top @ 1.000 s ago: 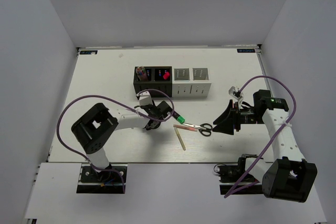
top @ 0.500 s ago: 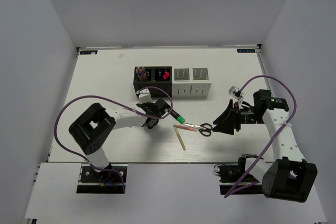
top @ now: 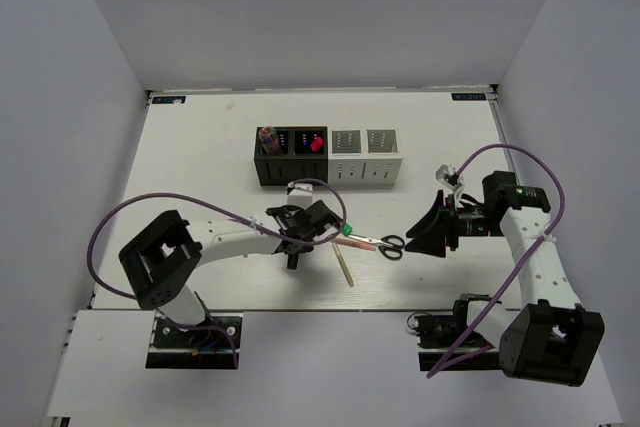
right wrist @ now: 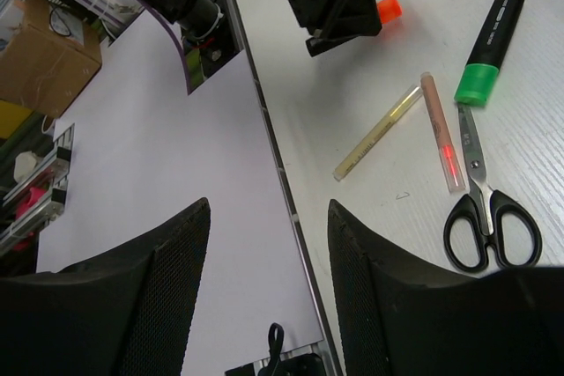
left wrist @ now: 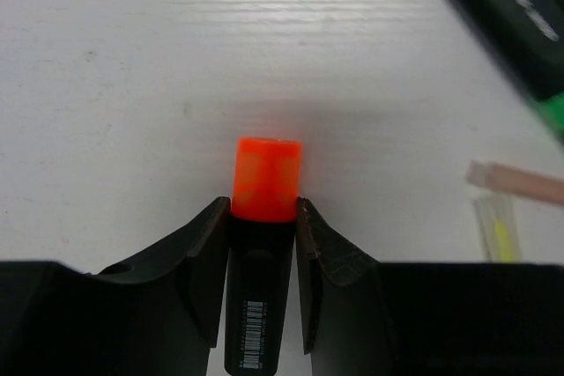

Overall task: Sort the stationery into containers
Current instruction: Pick up the pen from the center of the board, then place the pen in the storage box.

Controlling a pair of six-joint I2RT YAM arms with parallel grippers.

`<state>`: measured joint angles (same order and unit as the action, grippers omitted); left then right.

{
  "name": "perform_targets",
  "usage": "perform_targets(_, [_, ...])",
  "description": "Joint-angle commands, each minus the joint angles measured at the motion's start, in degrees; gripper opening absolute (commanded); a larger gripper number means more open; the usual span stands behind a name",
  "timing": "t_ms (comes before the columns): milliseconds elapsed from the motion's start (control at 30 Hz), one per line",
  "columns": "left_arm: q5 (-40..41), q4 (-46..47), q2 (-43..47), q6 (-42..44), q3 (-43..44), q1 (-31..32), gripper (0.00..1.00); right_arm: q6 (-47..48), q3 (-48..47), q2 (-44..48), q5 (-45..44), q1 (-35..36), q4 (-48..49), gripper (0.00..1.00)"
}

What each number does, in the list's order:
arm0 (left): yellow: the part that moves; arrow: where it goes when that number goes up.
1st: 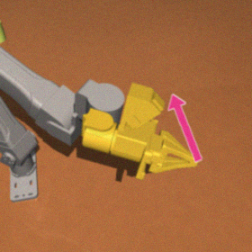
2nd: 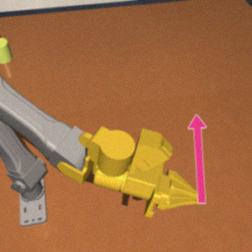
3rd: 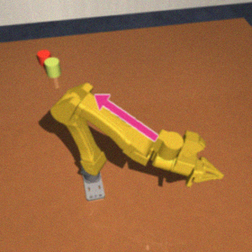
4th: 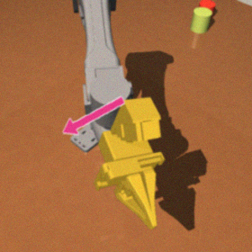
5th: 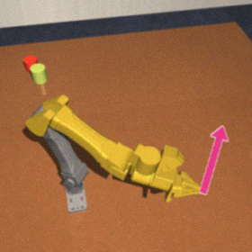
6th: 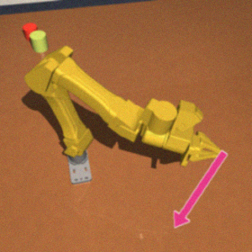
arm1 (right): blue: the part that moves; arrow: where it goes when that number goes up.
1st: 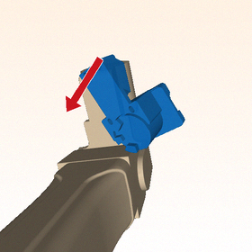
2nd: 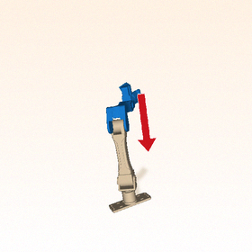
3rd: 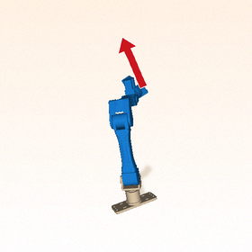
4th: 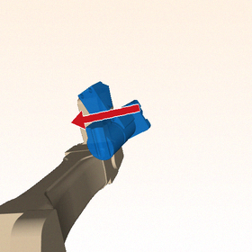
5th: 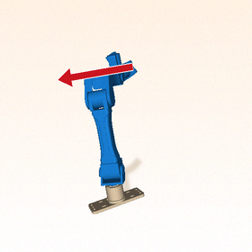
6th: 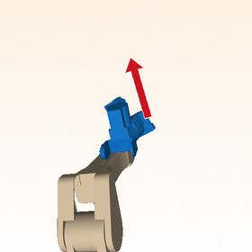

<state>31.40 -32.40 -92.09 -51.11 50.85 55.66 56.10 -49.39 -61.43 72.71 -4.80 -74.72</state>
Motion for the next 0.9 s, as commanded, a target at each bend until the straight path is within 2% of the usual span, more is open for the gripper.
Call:
perform_targets(0, [-1.69, -4.42, 6.30, 7.76, 5.38, 1.90, 0.00, 1.47, -2.12, 1.05, 2.09, -0.12, -0.96, 0.59])
perform_targets(133, [-2.39, -2.41, 8.68, 15.84, 12.75, 2.17, 0.00, 1.91, -2.21, 1.14, 2.09, -0.04, -1.31, 0.76])
perform_targets(200, [-3.09, 0.49, 8.60, 20.51, 14.88, 1.82, 0.00, 2.00, -2.03, 1.31, 2.17, -0.04, -1.40, 0.89])
perform_targets(267, [-6.85, 2.24, 7.29, 24.80, 19.72, 0.25, 0.00, 2.17, -1.94, 1.57, 2.17, -0.04, -1.31, 0.89])
perform_targets(367, [-10.64, 4.54, 4.83, 27.63, 25.50, -2.38, 0.00, 2.00, -1.86, 1.40, 2.26, -0.04, -1.31, 0.81])
perform_targets(400, [-12.31, 6.98, 4.38, 27.99, 27.18, -3.70, 0.00, 2.17, -2.03, 1.23, 2.44, -0.04, -1.48, 0.74])
perform_targets(467, [-16.09, 9.36, 2.54, 28.52, 28.94, -6.07, 0.00, 2.53, -2.21, 0.79, 2.53, -0.04, -1.83, 0.67])
perform_targets(500, [-18.80, 13.29, 1.84, 28.26, 29.82, -7.83, 0.00, 2.79, -2.29, 0.26, 2.70, -0.12, -3.05, 0.57])
perform_targets(567, [-23.73, 16.48, -0.44, 27.82, 31.50, -10.30, 0.00, 4.63, -2.82, -0.35, 2.79, 0.05, -3.85, 0.44])
perform_targets(600, [-27.06, 20.67, -1.93, 27.47, 32.03, -12.83, 0.00, 6.38, -3.08, -0.97, 2.79, 0.05, -5.34, 0.33])
perform_targets(700, [-31.29, 24.05, -6.93, 25.37, 36.50, -15.83, 0.00, 8.67, -3.87, -1.76, 3.40, 0.05, -7.54, 0.16])
perform_targets(767, [-34.90, 26.33, -9.06, 24.57, 40.09, -17.42, 0.00, 10.08, -4.22, -2.11, 3.49, 0.14, -9.04, 0.12])
perform_targets(867, [-40.08, 29.76, -14.59, 22.12, 42.66, -19.62, 0.00, 10.35, -3.97, -2.29, 3.67, 0.05, -9.13, 0.13])
